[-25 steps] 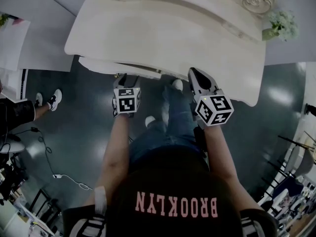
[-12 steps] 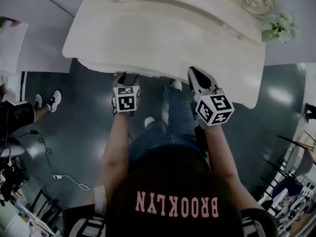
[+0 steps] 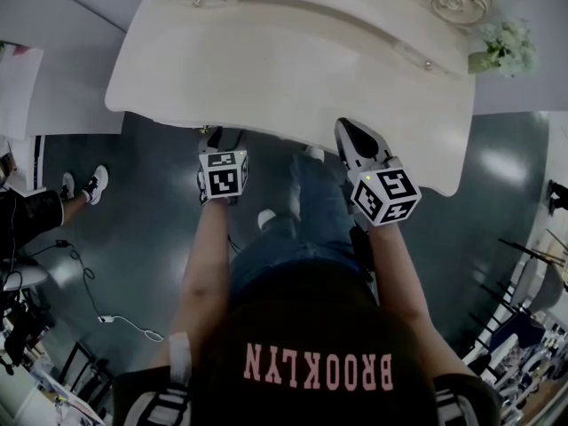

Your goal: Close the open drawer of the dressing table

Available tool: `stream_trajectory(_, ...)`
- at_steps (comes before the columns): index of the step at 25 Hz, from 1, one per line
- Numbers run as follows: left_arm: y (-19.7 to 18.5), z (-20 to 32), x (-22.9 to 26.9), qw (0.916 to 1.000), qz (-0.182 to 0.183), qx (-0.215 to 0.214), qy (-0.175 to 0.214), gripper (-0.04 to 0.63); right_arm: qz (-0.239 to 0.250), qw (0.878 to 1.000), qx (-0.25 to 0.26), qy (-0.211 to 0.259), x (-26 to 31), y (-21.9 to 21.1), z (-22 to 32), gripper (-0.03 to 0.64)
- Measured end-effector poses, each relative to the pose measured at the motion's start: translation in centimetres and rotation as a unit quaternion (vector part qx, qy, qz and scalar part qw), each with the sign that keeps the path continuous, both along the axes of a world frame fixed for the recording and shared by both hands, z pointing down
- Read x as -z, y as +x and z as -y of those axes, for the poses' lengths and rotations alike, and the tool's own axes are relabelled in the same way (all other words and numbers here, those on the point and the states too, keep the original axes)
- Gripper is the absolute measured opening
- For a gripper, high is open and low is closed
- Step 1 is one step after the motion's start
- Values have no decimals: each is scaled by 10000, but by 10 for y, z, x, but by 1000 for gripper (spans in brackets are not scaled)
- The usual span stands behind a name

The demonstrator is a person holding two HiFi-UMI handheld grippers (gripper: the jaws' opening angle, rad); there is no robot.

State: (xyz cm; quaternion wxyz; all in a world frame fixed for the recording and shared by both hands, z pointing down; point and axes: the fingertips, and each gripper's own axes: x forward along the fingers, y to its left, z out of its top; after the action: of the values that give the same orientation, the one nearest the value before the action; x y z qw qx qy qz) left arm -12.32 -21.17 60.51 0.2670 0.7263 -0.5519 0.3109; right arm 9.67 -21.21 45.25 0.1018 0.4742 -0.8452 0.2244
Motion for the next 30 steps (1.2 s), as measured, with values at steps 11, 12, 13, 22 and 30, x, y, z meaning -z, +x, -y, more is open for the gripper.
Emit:
stream_trajectory(11, 1, 12, 0, 10000, 19, 22, -43, 221, -19, 9999, -103, -9, 0, 11, 6, -3)
stream_trajectory(12, 2, 12, 0, 10000, 22, 23, -63, 221, -15, 9999, -114, -8, 0, 12, 5, -3)
stream_trajectory(13, 2, 12, 0, 10000, 26, 26, -83, 221, -12, 9999, -122, -9, 0, 13, 5, -2)
stream_trajectory(22, 2, 11, 2, 9999, 12, 55, -84, 221, -45, 9999, -91, 64, 7, 8, -14, -2)
stream_trajectory(30, 0, 0, 15, 9998, -162, 97, 21, 221, -67, 9998, -27, 200, 18, 2, -40, -3)
